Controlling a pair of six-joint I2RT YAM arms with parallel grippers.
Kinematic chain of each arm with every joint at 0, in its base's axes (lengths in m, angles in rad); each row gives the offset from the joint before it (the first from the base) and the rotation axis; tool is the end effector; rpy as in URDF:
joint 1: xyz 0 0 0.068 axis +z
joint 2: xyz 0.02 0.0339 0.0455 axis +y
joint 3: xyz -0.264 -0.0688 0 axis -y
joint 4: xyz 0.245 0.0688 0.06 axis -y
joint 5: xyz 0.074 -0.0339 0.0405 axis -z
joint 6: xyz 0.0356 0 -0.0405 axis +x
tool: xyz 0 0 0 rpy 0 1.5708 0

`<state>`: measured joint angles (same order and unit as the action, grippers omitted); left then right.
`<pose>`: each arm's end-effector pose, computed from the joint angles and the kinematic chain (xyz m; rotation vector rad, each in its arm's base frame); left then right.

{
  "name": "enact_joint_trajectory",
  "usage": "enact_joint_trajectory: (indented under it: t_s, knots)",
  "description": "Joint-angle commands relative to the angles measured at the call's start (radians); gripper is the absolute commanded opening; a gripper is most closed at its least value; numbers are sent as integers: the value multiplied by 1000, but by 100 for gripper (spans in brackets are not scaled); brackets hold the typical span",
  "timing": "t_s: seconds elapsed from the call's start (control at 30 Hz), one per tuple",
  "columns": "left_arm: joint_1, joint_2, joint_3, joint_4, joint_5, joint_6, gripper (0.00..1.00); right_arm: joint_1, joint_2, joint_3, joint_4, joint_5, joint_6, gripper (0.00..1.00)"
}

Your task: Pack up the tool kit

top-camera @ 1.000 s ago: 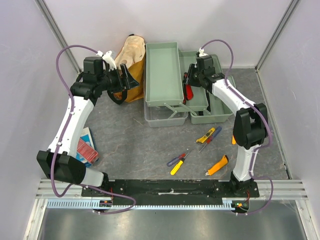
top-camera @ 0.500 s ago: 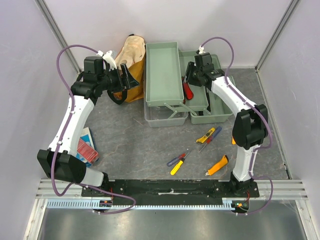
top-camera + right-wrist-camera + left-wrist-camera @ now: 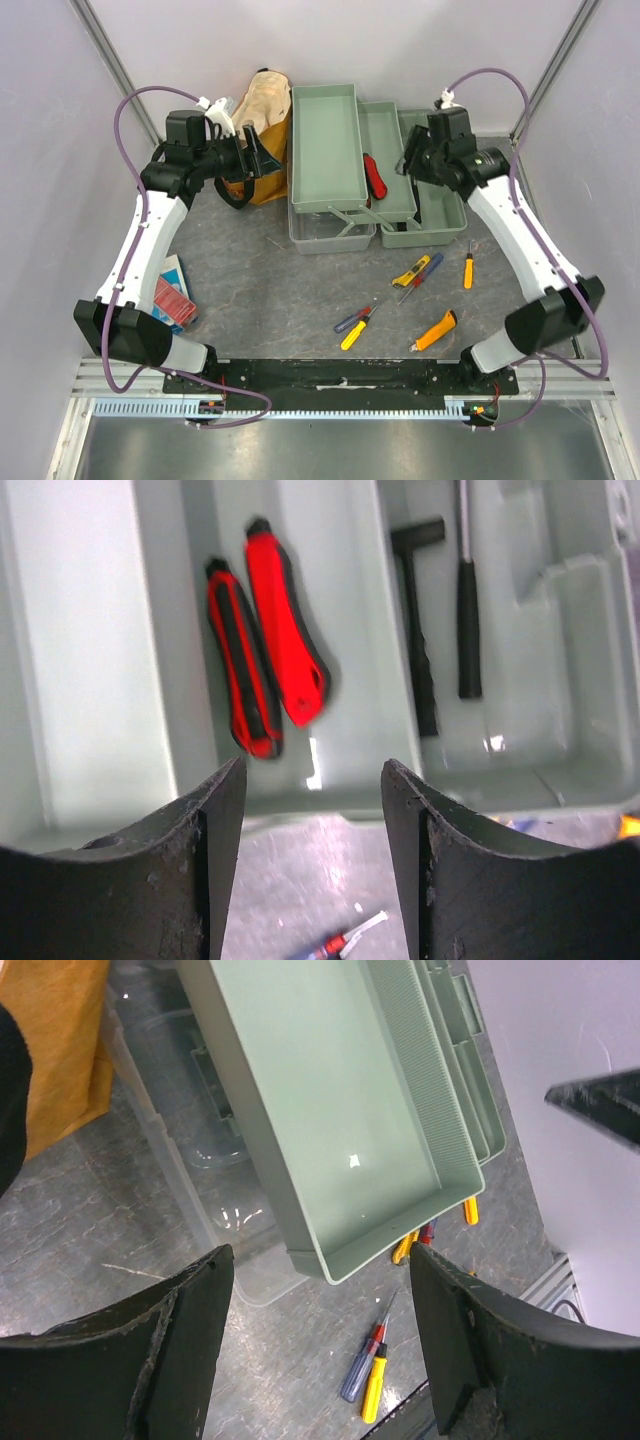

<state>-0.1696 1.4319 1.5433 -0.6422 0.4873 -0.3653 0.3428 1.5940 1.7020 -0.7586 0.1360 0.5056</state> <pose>0.3039 -0.0690 0.4084 0.0932 2.1403 -0.8294 0.3314 0.1132 0.3973 0.2565 2.2181 0.3167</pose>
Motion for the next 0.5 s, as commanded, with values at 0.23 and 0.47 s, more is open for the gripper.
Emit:
enact_joint_trajectory:
  t_s: [0.23,0.47]
  knots:
    - [-7,5,26,87,96,6,77,-2,-328,-360,-298,71,117,64]
    - [-10,-7,-11,110,79,-15,77,-4,-423,-637,-361,7,197,94]
